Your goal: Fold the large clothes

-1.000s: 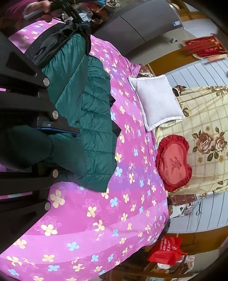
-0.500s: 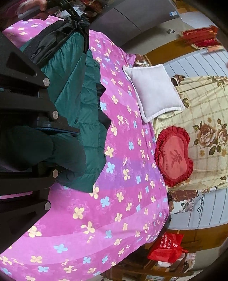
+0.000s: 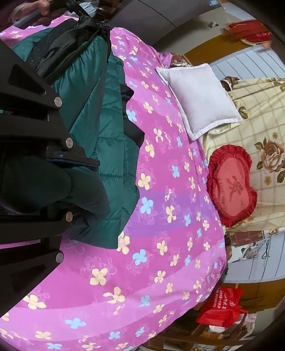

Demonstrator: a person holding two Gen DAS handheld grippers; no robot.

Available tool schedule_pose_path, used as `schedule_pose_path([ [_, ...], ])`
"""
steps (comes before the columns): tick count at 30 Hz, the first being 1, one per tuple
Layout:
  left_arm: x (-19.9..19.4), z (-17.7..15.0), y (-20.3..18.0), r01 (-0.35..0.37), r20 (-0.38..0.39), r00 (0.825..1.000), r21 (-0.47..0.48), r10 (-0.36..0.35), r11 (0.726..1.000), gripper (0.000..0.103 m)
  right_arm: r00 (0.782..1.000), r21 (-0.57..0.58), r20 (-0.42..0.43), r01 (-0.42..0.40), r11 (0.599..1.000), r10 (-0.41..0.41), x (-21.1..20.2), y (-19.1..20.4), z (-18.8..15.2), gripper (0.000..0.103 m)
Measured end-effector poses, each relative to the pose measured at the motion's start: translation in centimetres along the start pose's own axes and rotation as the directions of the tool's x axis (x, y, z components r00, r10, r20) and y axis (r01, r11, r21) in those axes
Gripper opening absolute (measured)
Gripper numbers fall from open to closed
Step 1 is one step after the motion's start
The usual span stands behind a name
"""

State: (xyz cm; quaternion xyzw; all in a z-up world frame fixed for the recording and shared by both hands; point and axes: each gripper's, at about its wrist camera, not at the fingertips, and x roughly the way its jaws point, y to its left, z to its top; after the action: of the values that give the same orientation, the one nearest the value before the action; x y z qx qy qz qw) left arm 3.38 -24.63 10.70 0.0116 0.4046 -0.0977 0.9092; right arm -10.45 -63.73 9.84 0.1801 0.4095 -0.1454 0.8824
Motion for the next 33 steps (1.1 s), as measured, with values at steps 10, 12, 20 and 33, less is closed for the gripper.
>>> schedule_pose_path([
  [10, 0.3, 0.5, 2.5, 0.169, 0.026, 0.986, -0.162, -0.167, 0.972, 0.021, 1.0, 0.022, -0.023, 0.016, 1.0, -0.015, 2.0, -0.2, 0.1, 0.02],
  [12, -0.7, 0.8, 3.6, 0.241, 0.048, 0.97, -0.209, -0.237, 0.948, 0.026, 1.0, 0.028, -0.024, 0.012, 1.0, -0.012, 2.0, -0.2, 0.0, 0.02],
  [20, -7.6, 1.8, 6.0, 0.296, 0.253, 0.937, -0.209, -0.241, 0.932, 0.074, 1.0, 0.078, -0.02, 0.015, 0.997, -0.013, 2.0, 0.0, 0.1, 0.028],
  [33, -3.8, -2.6, -0.7, 0.166, 0.057, 0.985, -0.019, -0.164, 0.986, 0.074, 0.976, 0.158, 0.117, -0.203, 0.967, 0.185, -3.0, 0.2, 1.7, 0.071],
])
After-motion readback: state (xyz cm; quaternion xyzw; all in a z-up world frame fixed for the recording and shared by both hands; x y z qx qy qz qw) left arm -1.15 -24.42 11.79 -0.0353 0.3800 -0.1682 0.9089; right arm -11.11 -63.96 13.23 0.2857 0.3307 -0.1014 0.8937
